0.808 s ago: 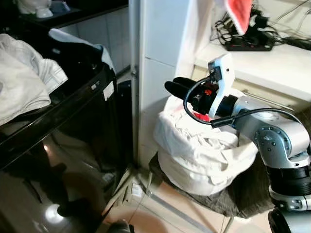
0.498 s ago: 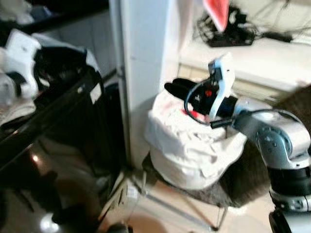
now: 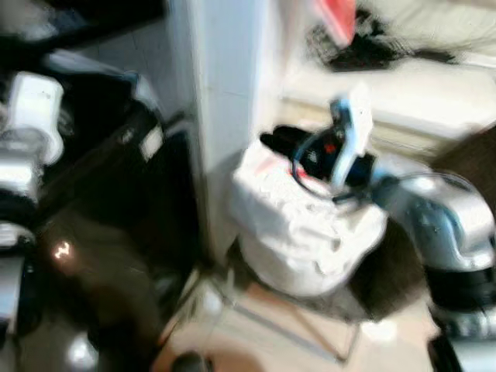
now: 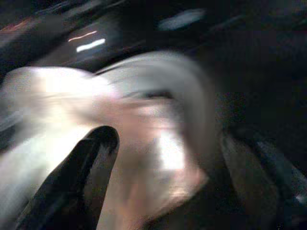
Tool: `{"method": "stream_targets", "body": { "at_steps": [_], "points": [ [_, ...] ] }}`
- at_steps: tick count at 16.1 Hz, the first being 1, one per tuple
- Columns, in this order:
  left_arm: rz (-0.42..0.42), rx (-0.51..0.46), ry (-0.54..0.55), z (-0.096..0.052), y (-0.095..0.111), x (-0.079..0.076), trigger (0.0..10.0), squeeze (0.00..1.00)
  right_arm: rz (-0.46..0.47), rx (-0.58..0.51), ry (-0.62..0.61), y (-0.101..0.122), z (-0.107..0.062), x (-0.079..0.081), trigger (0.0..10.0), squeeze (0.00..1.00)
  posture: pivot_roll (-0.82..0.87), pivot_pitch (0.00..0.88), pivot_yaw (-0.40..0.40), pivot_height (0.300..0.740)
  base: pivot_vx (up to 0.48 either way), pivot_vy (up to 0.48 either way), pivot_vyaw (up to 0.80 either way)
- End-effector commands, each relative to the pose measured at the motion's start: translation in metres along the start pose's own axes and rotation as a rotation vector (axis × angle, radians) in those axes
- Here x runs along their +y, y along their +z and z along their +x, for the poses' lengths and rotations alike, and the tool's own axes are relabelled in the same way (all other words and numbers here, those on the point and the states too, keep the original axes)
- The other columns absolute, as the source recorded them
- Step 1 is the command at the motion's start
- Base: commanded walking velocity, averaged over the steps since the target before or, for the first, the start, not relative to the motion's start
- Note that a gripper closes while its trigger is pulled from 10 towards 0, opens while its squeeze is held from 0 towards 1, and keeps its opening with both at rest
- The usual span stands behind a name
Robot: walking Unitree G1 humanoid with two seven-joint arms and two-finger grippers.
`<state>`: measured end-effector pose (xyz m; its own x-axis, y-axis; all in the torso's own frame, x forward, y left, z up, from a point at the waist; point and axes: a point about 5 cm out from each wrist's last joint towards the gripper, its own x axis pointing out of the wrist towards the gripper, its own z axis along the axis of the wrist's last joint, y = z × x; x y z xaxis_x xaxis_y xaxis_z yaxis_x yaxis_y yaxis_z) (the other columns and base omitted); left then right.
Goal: Clothes washing
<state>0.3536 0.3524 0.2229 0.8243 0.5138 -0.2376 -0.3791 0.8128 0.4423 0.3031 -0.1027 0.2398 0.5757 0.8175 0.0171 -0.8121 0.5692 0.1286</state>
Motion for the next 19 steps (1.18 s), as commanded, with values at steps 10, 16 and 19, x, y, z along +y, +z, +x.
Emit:
{"method": "stream_targets", "body": {
  "at_steps": [10, 16, 19],
  "points": [
    [-0.332, -0.551, -0.578, -0.074, 0.037, -0.115, 10.0, 0.00, -0.096, -0.035, -0.322, -0.008, -0.010, -0.020, 10.0, 0.00, 0.05, 0.000, -0.034, 0.740, 0.000, 0.000, 0.00],
    [-0.304, -0.552, -0.679, -0.121, 0.007, -0.166, 10.0, 0.00, -0.137, 0.063, -0.613, -0.053, -0.033, -0.030, 10.0, 0.00, 0.03, 0.000, -0.024, 0.740, 0.000, 0.000, 0.00],
    [-0.292, -0.545, -0.671, -0.123, 0.009, -0.166, 10.0, 0.00, -0.144, 0.080, -0.611, -0.059, -0.034, -0.027, 10.0, 0.00, 0.01, 0.000, -0.008, 0.740, 0.266, 0.000, 0.53]
  ]
}}
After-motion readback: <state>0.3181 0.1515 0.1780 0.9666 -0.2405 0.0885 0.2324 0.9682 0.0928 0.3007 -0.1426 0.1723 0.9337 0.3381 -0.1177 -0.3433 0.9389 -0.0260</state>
